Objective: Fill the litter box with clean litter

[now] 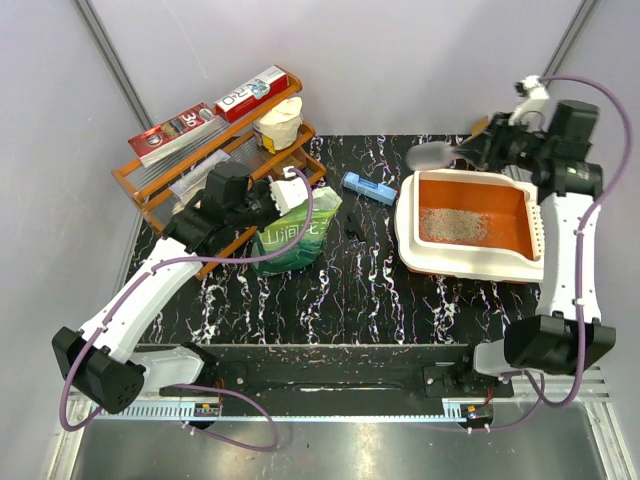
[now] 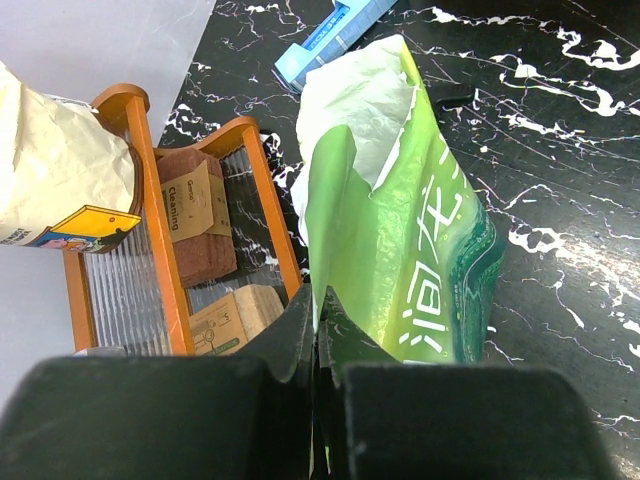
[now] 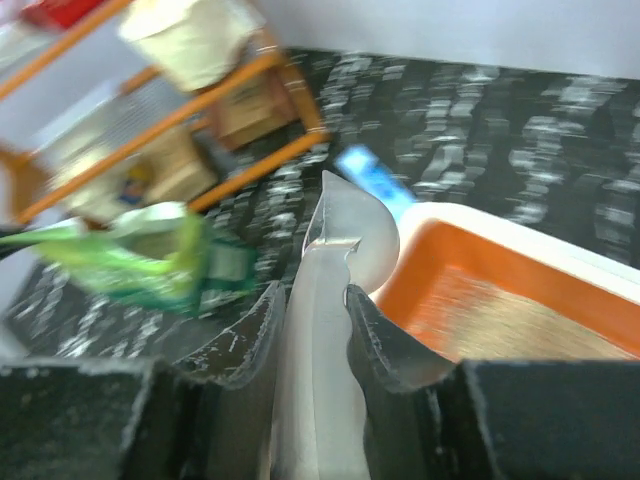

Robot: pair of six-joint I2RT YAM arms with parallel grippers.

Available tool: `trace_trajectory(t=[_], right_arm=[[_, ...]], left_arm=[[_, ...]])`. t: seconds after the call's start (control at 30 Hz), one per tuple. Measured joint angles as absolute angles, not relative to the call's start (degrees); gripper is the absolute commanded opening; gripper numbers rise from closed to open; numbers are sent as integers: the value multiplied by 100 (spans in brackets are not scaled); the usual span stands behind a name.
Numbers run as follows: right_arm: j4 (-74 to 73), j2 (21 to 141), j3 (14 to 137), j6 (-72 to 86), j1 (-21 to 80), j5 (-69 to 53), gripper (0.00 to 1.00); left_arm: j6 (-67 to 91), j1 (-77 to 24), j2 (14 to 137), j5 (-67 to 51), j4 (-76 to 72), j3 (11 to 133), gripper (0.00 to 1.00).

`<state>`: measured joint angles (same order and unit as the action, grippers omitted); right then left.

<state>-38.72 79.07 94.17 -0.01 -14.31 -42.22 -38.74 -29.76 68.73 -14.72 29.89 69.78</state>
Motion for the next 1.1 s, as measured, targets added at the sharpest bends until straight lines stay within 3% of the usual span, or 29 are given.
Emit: trace_trajectory(t=[0.3,0.63,1.1], right_arm=[[-3669,8827,9760,637,622,-5581,0],[-3618,9504,10259,670,1461,-5666,0],[-5131,10123,11037,-2008,2335,-4895,0]], left_arm=[[-3828,-2987,6840,-1387,2991,6978,0],[-3828,-2998,6788,-1358,3035,6978,0],[-3658,-2936,6678,-1391,3109,6960,0]])
